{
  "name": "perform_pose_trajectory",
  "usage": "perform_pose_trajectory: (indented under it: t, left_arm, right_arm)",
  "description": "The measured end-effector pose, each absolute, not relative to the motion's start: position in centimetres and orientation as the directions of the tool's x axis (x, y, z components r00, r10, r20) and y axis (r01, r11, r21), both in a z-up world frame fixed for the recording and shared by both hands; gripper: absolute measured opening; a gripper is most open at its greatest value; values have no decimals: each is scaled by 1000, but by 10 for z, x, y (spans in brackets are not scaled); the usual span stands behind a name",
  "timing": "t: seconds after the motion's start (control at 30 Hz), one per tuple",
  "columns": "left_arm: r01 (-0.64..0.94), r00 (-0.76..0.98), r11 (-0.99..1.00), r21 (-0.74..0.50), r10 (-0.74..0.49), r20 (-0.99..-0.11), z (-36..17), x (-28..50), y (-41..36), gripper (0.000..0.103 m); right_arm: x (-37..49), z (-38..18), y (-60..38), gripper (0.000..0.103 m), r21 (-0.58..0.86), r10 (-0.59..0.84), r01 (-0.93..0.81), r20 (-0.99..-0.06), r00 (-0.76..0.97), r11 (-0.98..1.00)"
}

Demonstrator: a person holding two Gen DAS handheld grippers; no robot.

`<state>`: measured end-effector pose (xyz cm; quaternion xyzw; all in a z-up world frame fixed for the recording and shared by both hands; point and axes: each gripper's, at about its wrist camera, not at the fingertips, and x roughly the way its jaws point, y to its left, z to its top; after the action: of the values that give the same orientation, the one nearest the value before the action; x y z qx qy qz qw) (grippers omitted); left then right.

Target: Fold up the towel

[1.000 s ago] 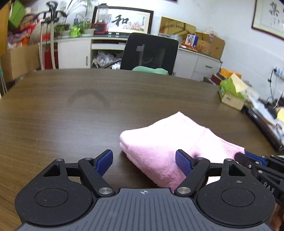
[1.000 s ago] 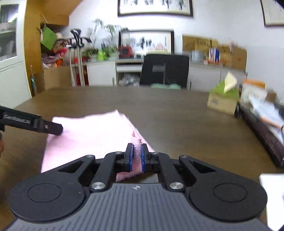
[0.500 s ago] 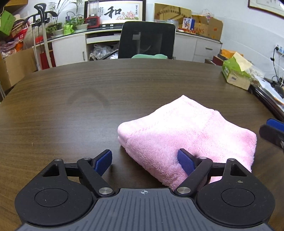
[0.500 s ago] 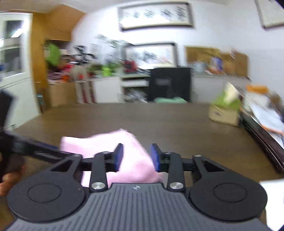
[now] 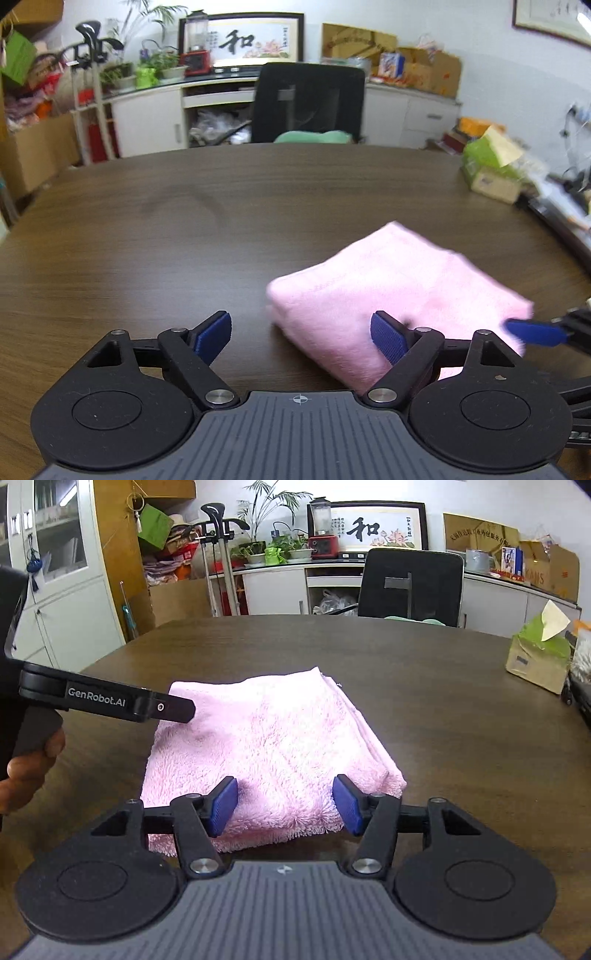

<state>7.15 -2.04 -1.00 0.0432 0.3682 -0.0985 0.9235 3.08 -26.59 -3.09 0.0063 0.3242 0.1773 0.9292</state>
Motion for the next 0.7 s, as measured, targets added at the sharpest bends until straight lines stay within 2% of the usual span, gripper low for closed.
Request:
perform_pose_trajectory:
  t: [0.17, 0.23, 0.3, 0.47, 0.6, 0.7]
  left_arm:
    - [176, 699, 984, 24, -108, -707, -14, 83, -17, 87]
    - [149, 723, 987, 53, -72, -687, -11, 85, -16, 87]
    - [113, 745, 992, 48, -52, -665, -8, 87, -9, 86]
    - [102, 771, 994, -46, -108, -628, 6, 77, 14, 84]
    - [196, 753, 973, -121, -228, -617, 13, 58, 23, 86]
    - [261, 722, 960, -97, -261, -641, 7, 44, 16, 86]
  right_arm:
    - [24, -28, -247, 72, 188, 319, -259, -611, 724, 947]
    - [19, -27, -238, 91, 222, 353, -275, -616, 704, 935]
    - [13, -27, -227, 97, 237, 382, -301, -613, 691, 924]
    - [-1, -16, -225, 95, 205, 408, -356, -543, 734, 912]
    - [5, -4, -259, 95, 295, 427, -317, -484, 764, 901]
    - [16, -7, -278, 95, 285, 357, -240, -496, 791, 928]
